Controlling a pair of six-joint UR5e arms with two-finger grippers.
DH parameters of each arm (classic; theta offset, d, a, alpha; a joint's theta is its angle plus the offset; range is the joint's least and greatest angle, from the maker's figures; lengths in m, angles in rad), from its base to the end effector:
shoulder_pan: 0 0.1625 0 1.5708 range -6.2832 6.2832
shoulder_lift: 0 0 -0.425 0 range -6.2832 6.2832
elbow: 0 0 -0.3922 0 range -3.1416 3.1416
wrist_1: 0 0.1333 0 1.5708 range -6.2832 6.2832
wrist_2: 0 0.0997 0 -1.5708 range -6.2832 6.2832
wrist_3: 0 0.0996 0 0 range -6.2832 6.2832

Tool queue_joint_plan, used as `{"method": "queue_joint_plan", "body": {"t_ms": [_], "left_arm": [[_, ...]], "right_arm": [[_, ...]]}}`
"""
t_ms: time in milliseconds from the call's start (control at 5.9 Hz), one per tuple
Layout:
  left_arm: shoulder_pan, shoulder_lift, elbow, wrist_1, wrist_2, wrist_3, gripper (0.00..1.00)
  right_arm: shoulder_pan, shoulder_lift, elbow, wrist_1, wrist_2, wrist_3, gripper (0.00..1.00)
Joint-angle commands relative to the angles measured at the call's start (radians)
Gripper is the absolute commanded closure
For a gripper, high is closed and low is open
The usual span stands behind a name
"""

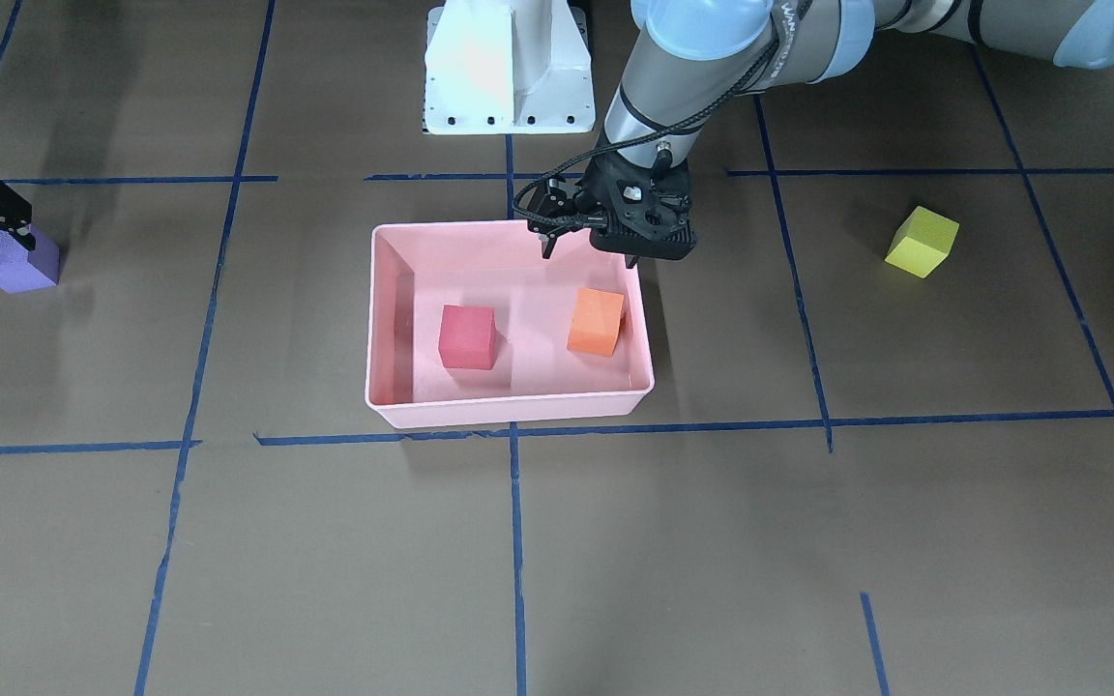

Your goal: Place blocks into pink bin with both arms

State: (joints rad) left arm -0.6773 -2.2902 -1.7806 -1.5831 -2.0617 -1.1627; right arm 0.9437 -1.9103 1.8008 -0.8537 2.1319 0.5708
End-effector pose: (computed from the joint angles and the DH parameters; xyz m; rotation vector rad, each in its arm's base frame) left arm 0.4481 -0.4712 0.1391 0.0873 1.0213 -0.0142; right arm -0.1570 -0.3535 0.6184 0.1822 -0.7831 -0.2236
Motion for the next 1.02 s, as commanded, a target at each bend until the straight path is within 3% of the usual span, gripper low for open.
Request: {"method": "queue_joint_plan", "body": {"t_ms": [0, 169, 339, 508, 678, 847], "left_arm": [[0.001, 0.003, -0.008, 0.0, 0.0, 0.0, 0.0], [0.001, 0.003, -0.008, 0.0, 0.002, 0.0, 0.0], [0.001, 0.006, -0.006, 0.0, 0.0, 0.001, 0.0], [-0.001, 0.009, -0.008, 0.0, 0.0, 0.003, 0.0], [-0.001, 0.023, -0.01, 0.0, -0.001, 0.012, 0.0], [-0.001, 0.053, -0.037, 0.0, -0.008, 0.017, 0.0]], "right_arm": [[-0.055, -0.001, -0.044, -0.001, -0.044, 0.003, 0.0], [-0.077, 0.002, -0.061, -0.008, -0.044, 0.003, 0.01], [-0.085, 0.005, -0.064, -0.008, -0.044, 0.003, 0.34], [-0.085, 0.007, -0.055, -0.008, -0.041, 0.003, 0.82], [-0.083, 0.019, -0.022, -0.013, -0.032, 0.004, 0.9], [-0.083, 0.039, 0.044, -0.059, -0.024, 0.038, 0.9]]}}
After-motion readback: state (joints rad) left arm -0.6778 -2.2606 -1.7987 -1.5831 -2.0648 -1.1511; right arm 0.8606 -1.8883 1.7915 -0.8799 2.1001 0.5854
